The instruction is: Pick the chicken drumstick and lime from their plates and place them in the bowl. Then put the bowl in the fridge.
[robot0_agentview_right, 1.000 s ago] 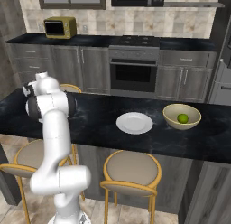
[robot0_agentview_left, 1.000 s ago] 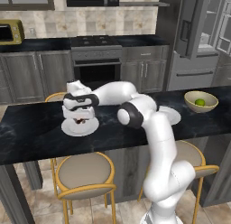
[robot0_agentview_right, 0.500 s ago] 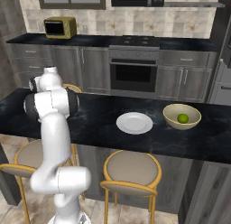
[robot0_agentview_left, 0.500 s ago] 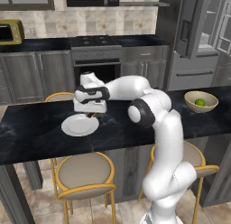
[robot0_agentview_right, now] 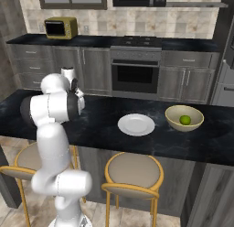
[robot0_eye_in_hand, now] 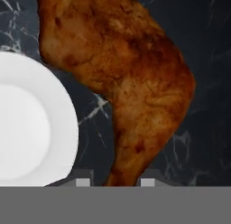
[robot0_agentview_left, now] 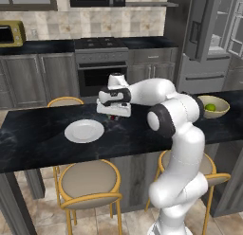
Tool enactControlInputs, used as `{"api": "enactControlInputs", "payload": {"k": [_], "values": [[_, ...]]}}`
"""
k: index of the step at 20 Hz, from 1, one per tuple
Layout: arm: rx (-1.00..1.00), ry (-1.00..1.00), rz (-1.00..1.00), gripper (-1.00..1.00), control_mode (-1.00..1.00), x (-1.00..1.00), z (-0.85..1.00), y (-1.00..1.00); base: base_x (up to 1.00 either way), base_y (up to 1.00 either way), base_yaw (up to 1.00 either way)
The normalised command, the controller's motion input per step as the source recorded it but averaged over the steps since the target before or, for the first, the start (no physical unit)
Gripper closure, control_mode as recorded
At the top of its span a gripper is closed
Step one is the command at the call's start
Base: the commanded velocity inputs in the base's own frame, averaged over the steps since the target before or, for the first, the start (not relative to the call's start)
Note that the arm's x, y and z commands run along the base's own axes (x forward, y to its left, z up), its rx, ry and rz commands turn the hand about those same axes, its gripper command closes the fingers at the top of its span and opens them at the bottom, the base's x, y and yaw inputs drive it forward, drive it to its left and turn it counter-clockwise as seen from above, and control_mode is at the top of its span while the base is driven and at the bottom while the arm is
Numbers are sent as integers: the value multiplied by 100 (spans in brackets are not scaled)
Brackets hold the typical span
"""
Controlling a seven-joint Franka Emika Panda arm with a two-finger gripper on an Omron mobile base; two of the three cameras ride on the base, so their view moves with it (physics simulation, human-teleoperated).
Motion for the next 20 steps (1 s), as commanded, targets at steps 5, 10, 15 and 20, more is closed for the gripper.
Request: {"api": "enactControlInputs", "payload": {"k": [5,10,15,20], "values": [[3,-8,6,100,-100,-2,20,-77,0,0,0],[0,-1,7,100,-100,0,17,-79,0,0,0],[0,-3,10,100,-100,0,14,-79,0,0,0],[0,-6,13,100,-100,0,13,-77,0,0,0]]}}
